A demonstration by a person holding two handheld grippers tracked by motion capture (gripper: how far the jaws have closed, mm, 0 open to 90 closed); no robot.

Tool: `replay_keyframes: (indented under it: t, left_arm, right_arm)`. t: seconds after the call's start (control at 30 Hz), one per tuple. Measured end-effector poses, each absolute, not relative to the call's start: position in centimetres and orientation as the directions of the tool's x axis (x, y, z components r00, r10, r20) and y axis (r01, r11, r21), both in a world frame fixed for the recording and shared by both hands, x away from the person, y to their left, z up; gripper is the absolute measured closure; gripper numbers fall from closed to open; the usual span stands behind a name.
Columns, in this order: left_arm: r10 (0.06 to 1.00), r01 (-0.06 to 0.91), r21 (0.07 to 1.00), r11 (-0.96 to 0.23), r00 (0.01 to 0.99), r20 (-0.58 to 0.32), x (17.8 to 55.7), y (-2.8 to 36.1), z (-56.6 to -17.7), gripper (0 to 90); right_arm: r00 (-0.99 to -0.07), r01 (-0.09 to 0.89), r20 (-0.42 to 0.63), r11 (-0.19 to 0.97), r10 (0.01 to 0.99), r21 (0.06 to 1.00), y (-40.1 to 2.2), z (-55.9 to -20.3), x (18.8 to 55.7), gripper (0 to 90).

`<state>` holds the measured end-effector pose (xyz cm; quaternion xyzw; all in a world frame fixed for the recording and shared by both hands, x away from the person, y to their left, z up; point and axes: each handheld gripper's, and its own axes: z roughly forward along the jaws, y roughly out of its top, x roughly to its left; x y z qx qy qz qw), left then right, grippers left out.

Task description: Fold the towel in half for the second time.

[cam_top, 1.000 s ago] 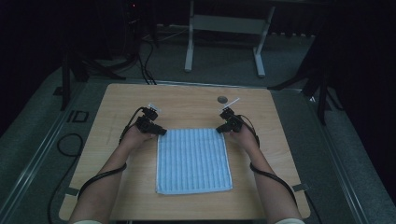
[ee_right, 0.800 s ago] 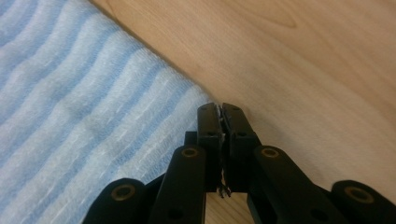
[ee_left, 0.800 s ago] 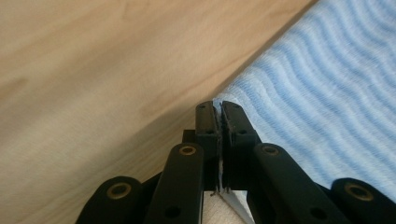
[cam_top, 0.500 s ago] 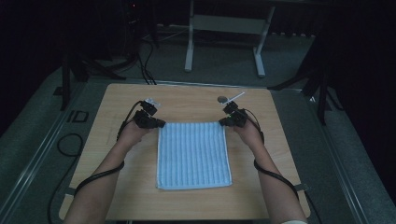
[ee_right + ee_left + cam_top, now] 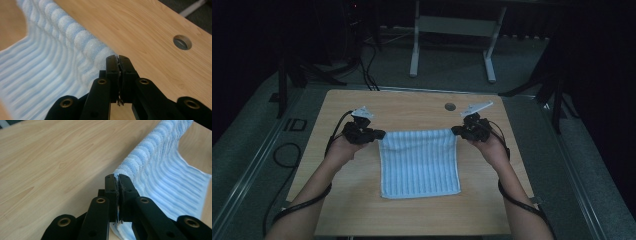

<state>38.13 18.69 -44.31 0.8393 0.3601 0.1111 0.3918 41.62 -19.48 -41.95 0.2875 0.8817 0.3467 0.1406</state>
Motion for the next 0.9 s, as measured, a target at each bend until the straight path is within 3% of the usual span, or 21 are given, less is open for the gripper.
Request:
replay_keyframes:
  t: [0.33,0.63,0.9]
  left_arm:
    - [0.637,0.443,0.769,-0.460,0.768,-0.061,30.3,18.6,-44.5,85.8]
    - [0.611,0.482,0.736,-0.475,0.783,-0.118,28.0,17.8,-47.0,85.8]
    - [0.573,0.537,0.682,-0.497,0.793,-0.207,25.9,16.8,-50.6,81.4]
  right_arm:
    - [-0.840,0.316,-0.088,0.613,0.536,0.724,-21.1,-42.1,34.1,86.7]
    - [-0.856,0.345,-0.059,0.653,0.514,0.674,-21.3,-45.9,30.8,86.8]
    - [-0.837,0.440,0.036,0.633,0.546,0.637,-22.5,-49.8,29.2,83.6]
